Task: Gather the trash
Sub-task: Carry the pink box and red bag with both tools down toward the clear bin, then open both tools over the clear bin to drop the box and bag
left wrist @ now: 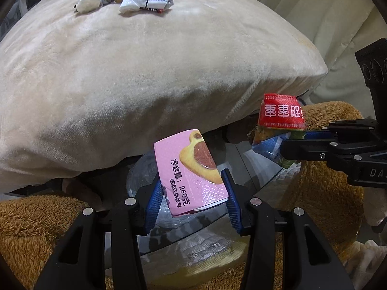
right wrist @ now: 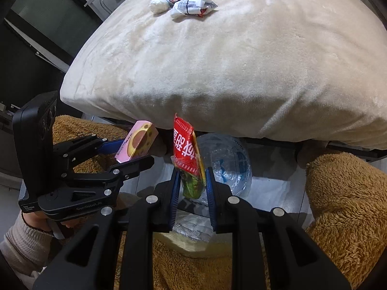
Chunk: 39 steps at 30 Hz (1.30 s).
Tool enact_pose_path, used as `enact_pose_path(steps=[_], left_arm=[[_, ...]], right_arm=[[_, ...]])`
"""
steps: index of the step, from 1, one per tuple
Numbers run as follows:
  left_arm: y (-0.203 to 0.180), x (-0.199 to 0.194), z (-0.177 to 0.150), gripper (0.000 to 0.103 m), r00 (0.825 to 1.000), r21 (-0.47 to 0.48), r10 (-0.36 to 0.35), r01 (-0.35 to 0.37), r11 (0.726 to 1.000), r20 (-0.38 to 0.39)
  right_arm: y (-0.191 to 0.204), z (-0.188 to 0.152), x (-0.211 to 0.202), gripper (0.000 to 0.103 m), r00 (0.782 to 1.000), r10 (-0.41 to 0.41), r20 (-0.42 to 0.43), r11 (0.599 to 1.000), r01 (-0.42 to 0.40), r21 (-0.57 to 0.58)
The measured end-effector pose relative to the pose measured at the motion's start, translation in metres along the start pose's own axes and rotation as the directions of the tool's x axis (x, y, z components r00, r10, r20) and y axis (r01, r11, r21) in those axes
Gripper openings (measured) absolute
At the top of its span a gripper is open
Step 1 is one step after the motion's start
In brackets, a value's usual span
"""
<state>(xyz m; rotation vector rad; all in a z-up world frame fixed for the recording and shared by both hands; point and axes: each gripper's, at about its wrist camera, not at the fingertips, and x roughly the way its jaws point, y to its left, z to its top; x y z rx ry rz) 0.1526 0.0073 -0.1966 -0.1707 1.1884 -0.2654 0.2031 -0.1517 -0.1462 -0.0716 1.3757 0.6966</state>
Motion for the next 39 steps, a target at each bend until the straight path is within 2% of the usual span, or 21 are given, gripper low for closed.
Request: enact_pose_path(steps=[9, 19, 32, 36, 38, 39], left_arm=[[0.013, 0.031, 0.000, 0.046, 0.996, -0.021, -0.021, 0.019, 1.000, -0.086], [0.026, 0.064, 0.001, 0.046, 0.983, -0.043, -0.042, 0.035, 0.998, -0.178], [0.028, 0.083, -0.006, 0.046, 0.968, -0.065, -0.061, 0.046, 0.997, -0.245], [0.027, 0.085, -0.007, 0.048, 0.965, -0.070, -0.068, 0.052, 0.996, -0.254], [0.028, 0.086, -0.008, 0.054, 0.966, -0.071, -0.058, 0.041, 0.997, -0.254], [0.029, 0.085, -0.009, 0.060, 0.966, -0.075, -0.056, 0.038, 0.996, -0.253]], right_arm=[[-0.008, 0.004, 0.035, 0.022, 0.995, 0.004, -0.097, 1.000, -0.002, 0.022], [-0.021, 0.006, 0.069, 0.022, 0.982, 0.011, -0.187, 0.999, -0.003, 0.046], [-0.029, 0.009, 0.087, 0.023, 0.970, 0.015, -0.242, 0.998, -0.001, 0.058], [-0.028, 0.010, 0.087, 0.025, 0.970, 0.012, -0.243, 0.998, 0.003, 0.064], [-0.027, 0.011, 0.086, 0.027, 0.970, 0.012, -0.241, 0.998, 0.004, 0.068], [-0.027, 0.011, 0.086, 0.030, 0.971, 0.014, -0.239, 0.997, 0.003, 0.071]])
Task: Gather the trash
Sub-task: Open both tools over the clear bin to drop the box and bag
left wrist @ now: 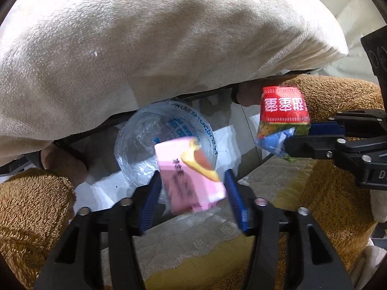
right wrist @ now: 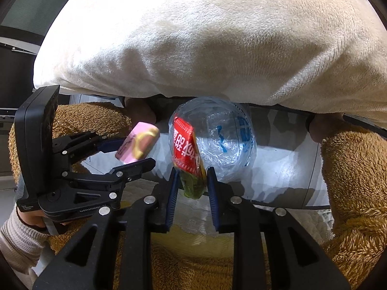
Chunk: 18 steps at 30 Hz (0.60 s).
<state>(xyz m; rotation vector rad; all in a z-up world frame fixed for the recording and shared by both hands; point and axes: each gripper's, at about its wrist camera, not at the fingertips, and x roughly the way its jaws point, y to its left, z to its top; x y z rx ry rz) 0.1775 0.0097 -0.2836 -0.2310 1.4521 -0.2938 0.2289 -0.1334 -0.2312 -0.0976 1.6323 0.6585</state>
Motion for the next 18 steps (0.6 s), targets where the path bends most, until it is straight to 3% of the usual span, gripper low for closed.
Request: enact_pose_path(steps=[18], left_arm=[[0.003, -0.025, -0.004, 0.060, 0.997, -0.014, 0.016, -0.015, 1.000, 0.076]], right_arm=[[0.005, -0.011, -0.020, 0.032, 0.998, -0.007, 0.063, 1.000, 0.007, -0.006]])
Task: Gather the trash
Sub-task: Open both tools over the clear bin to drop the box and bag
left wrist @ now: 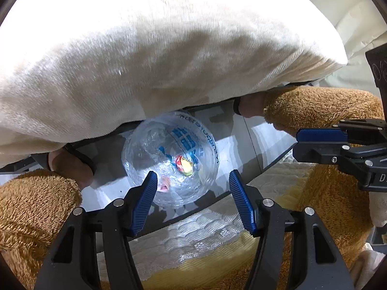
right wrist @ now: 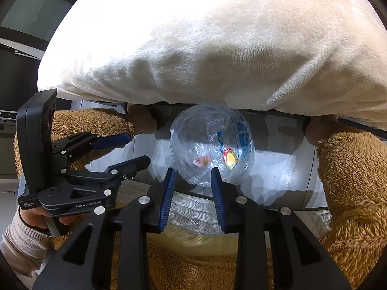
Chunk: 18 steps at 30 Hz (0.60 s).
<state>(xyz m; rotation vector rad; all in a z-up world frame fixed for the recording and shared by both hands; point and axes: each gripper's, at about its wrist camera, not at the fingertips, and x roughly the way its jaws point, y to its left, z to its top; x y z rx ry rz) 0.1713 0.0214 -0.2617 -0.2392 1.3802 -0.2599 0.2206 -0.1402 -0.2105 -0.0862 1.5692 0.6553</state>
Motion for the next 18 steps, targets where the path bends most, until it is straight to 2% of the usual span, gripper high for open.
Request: enact_pose_path(steps=[9, 18], left_arm=[[-0.007, -0.032, -0.006, 0.060, 0.996, 0.012, 0.020, -0.021, 1.000, 0.088], [-0.017, -0.074, -0.017, 0.060, 0.979, 0.025, 0.054, -0.060, 0.998, 0.197]], right_arm=[[0.012, -0.015, -0.029, 0.032, 0.997, -0.008, 0.077, 1.000, 0.010, -0.024], [0.029, -0.035, -0.063, 0.032, 0.985, -0.017, 0.172, 0.998, 0.029, -0.064]])
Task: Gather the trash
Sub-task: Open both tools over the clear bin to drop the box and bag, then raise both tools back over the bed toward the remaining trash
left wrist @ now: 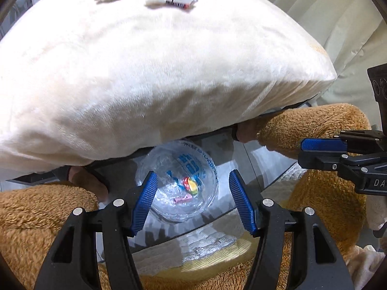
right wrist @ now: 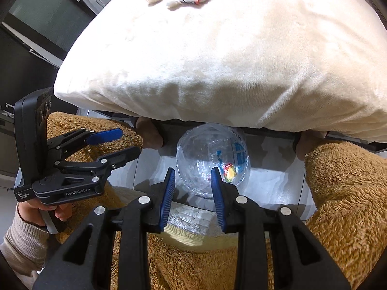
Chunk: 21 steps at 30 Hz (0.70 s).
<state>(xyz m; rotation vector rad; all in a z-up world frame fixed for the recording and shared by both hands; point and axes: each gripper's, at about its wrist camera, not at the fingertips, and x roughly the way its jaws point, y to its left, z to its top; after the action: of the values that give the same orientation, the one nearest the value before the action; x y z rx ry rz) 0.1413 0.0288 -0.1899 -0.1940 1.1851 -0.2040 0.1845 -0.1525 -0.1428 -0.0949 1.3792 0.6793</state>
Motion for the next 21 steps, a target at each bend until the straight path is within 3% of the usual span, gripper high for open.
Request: enact_pose_path(steps=[12, 21], left_arm=[[-0.008, -0.050, 0.008, 0.060, 0.991, 0.029, 0.038, -0.042, 0.999, 0.130], [0.006, -0.060, 0.033, 0.060, 0.985, 0.021, 0.061, -0.065, 0.998, 0.160]], right_arm=[[0.018, -0.002, -0.041, 0.034, 0.994, -0.010, 0.108, 0.999, 0.015, -0.047], [0.017, 0.033, -0.045, 0.034, 0.992, -0.009, 0.127, 0.997, 0.019, -0.075]])
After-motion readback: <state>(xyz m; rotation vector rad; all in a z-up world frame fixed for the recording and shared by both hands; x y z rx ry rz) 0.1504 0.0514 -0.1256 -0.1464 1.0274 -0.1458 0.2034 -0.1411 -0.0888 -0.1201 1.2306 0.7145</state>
